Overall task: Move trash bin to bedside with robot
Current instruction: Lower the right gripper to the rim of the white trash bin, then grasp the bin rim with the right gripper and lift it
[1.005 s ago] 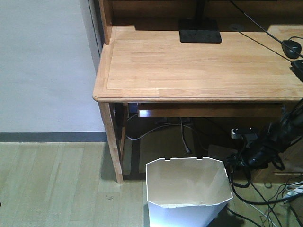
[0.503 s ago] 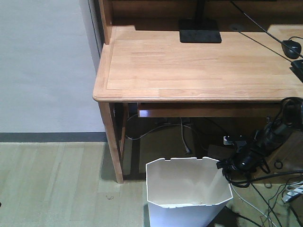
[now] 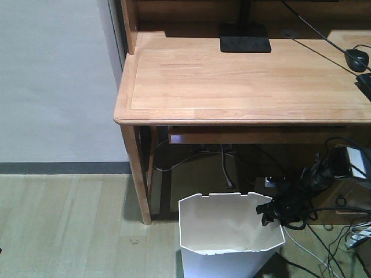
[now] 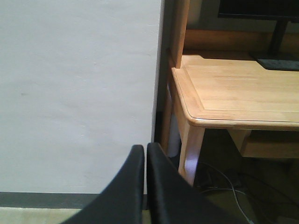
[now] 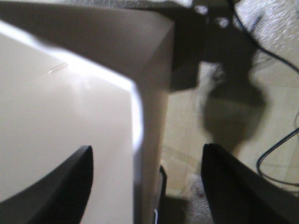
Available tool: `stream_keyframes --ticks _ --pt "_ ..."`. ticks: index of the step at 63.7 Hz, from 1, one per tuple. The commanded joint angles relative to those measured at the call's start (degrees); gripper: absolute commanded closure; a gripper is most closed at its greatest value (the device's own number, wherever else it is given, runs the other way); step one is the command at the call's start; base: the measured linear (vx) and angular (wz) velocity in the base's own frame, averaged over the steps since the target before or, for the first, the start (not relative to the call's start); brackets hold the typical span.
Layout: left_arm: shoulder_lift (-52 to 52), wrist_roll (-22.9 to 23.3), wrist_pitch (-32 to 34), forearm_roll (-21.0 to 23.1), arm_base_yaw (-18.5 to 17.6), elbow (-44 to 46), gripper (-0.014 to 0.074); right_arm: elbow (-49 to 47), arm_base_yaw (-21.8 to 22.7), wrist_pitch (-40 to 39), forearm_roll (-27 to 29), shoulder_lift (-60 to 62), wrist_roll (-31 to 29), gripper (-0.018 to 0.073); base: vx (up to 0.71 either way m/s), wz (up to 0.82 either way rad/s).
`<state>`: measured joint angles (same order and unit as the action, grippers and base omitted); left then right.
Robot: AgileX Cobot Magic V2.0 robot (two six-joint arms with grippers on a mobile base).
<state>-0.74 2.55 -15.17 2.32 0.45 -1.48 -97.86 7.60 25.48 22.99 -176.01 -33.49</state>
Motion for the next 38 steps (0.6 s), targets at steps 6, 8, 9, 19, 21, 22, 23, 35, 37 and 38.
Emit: stream_keyframes --ticks 6,8,9,19,21,22,23,35,37,38 --pt "-0.82 0.35 3.97 0.23 0.07 -0.67 0.0602 -4.95 0.21 5.95 1.46 0.5 1.06 0.0323 0.0 0.0" --pt "-0.82 0.35 3.97 0.23 0.07 -0.67 0.0602 -5.38 0.21 6.73 1.7 0.35 1.24 0.0389 0.0 0.0" --pt "-0.82 0.35 3.97 0.23 0.07 -0.67 0.0602 -5.54 0.21 7.0 1.85 0.3 1.22 0.0442 0.0 0.0" --pt "-0.82 0.35 3.97 0.23 0.07 -0.67 0.0602 -5.69 0.34 7.58 4.78 1.4 -0.19 0.0571 0.0 0.0" --pt "-0.82 0.35 3.97 0.23 0.07 -0.67 0.0602 -5.54 0.34 7.58 5.56 1.85 -1.05 0.0571 0.0 0.0" --pt "-0.82 0.35 3.97 0.23 0.07 -0.67 0.0602 -5.46 0.34 7.64 5.94 2.1 -1.52 0.0571 0.0 0.0" --pt "-0.82 0.35 3.97 0.23 0.07 -0.67 0.0602 -5.38 0.34 7.78 6.35 2.41 -2.08 0.057 0.0 0.0" --pt "-0.82 0.35 3.97 0.23 0.07 -0.67 0.0602 -1.12 0.39 8.91 15.78 7.25 -13.25 0.0568 0.0 0.0" --pt "-0.82 0.35 3.97 0.23 0.07 -0.67 0.0602 0.12 0.39 8.65 16.7 8.24 -14.55 0.0568 0.0 0.0" --pt "-0.82 0.35 3.97 0.23 0.07 -0.67 0.0602 0.78 0.45 8.41 17.18 8.79 -14.96 0.0568 0.0 0.0"
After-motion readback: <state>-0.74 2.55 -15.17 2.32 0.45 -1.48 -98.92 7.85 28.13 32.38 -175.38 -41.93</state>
